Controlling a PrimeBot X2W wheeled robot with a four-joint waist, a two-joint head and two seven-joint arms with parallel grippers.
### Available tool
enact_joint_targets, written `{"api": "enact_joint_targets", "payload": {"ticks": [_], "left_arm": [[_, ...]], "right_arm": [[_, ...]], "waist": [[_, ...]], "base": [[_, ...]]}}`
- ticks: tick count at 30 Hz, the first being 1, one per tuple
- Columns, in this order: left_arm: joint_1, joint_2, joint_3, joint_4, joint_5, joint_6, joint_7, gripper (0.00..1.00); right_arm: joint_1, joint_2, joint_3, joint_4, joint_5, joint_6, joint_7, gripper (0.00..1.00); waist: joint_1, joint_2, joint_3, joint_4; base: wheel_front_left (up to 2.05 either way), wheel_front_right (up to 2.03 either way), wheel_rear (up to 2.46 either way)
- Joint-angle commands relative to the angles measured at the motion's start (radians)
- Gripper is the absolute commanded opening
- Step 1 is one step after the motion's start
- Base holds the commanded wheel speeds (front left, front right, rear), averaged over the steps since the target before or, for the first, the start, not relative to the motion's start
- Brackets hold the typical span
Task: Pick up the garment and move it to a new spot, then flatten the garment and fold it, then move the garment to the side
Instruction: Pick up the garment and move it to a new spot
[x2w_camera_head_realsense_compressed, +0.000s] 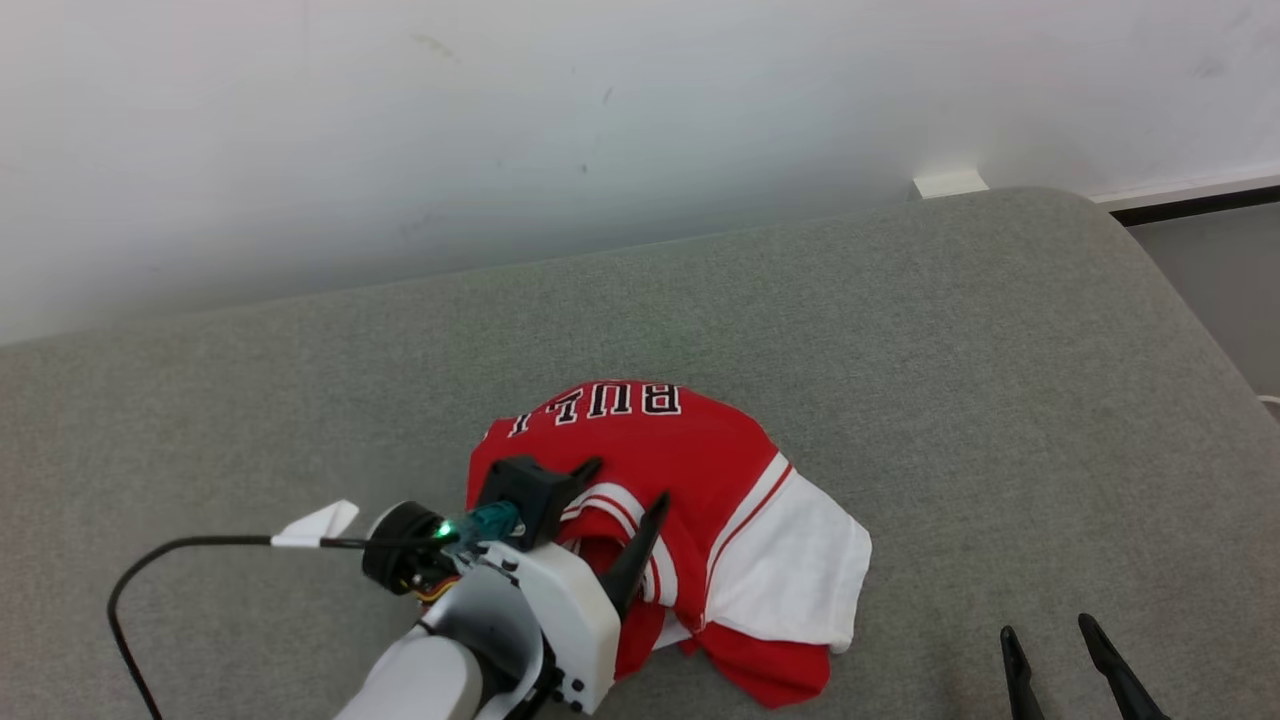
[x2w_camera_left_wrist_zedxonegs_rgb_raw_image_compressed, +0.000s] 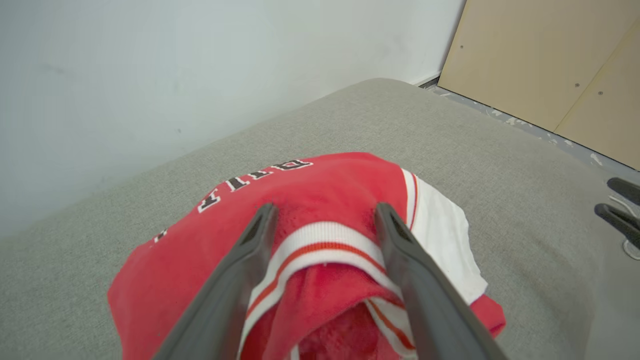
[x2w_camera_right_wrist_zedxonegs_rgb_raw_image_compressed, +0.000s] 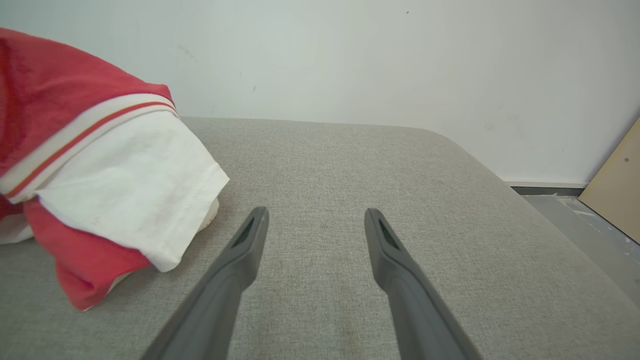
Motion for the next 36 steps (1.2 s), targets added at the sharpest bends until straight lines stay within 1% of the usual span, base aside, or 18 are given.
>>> {"api": "enact_joint_targets", "payload": {"ticks": [1,2,3,4,5,7,11,17,19,24,27,32,36], "left_arm": [[0.018,0.005,0.0,0.016,-0.012,0.001,-0.001,1.0],[0.017,0.005,0.0,0.025,-0.012,0.0,-0.008,1.0],[0.017,0.002,0.001,0.034,-0.014,0.002,-0.016,0.78],[0.018,-0.004,0.002,0.042,-0.018,0.004,-0.022,0.48],[0.015,-0.008,0.001,0.05,-0.018,0.005,-0.029,0.36],[0.007,-0.014,0.002,0.065,-0.023,0.003,-0.041,0.0],[-0.006,-0.019,-0.002,0.095,-0.029,-0.007,-0.055,0.0],[-0.031,-0.026,0.012,0.086,-0.026,0.005,-0.104,0.0],[-0.046,-0.034,0.02,0.068,-0.029,0.006,-0.12,0.0],[-0.113,-0.061,0.054,-0.006,-0.057,-0.006,-0.151,0.0],[-0.178,-0.059,0.081,-0.047,-0.071,-0.016,-0.148,0.0],[-0.279,-0.071,0.136,-0.107,-0.139,-0.037,-0.109,0.0],[-0.337,-0.068,0.162,-0.137,-0.166,-0.04,-0.078,0.0]], "right_arm": [[0.004,-0.002,-0.004,0.001,0.003,-0.002,0.0,1.0],[0.001,-0.002,-0.004,0.001,0.003,-0.002,0.0,1.0],[-0.002,-0.002,-0.004,0.001,0.003,-0.002,0.001,1.0],[-0.004,-0.002,-0.003,0.0,0.004,-0.002,0.001,1.0],[-0.005,-0.002,-0.004,-0.001,0.004,-0.002,0.001,1.0],[-0.009,-0.002,-0.005,-0.003,0.004,-0.002,0.001,1.0],[-0.013,-0.002,-0.005,-0.002,0.001,-0.002,0.001,1.0],[-0.013,-0.002,-0.006,0.0,0.001,-0.002,0.0,1.0],[-0.01,-0.002,-0.006,0.002,0.002,-0.002,0.001,1.0],[0.005,-0.002,-0.002,0.004,0.005,-0.002,0.0,1.0],[0.011,-0.002,0.003,0.007,0.005,-0.002,0.001,1.0],[0.015,-0.002,0.011,0.011,0.01,-0.002,0.001,1.0],[0.017,-0.002,0.018,0.014,0.02,-0.002,0.001,1.0]], "waist": [[-0.0001,-0.0001,0.003,0.0],[-0.0001,-0.0001,0.005,0.0],[-0.0001,-0.0001,0.005,0.001],[-0.0001,-0.0001,0.006,0.001],[-0.0001,-0.0001,0.007,0.003],[-0.0001,-0.0001,0.011,0.007],[-0.0001,-0.0001,0.017,0.013],[-0.0001,-0.0001,0.017,0.02],[-0.0001,-0.0001,0.013,0.023],[-0.0001,-0.0001,-0.005,0.034],[-0.0001,-0.0001,-0.021,0.038],[-0.0001,-0.0001,-0.045,0.03],[-0.0001,-0.0001,-0.054,0.019]], "base": [[0.0,0.0,0.0],[0.0,0.0,0.0],[0.0,0.0,0.0],[0.0,0.0,0.0],[0.0,0.0,0.0],[0.0,0.0,0.0],[0.0,0.0,0.0],[0.0,0.0,0.0],[0.0,0.0,0.0],[0.0,0.0,0.0],[0.0,0.0,0.0],[0.0,0.0,0.0],[0.0,0.0,0.0]]}}
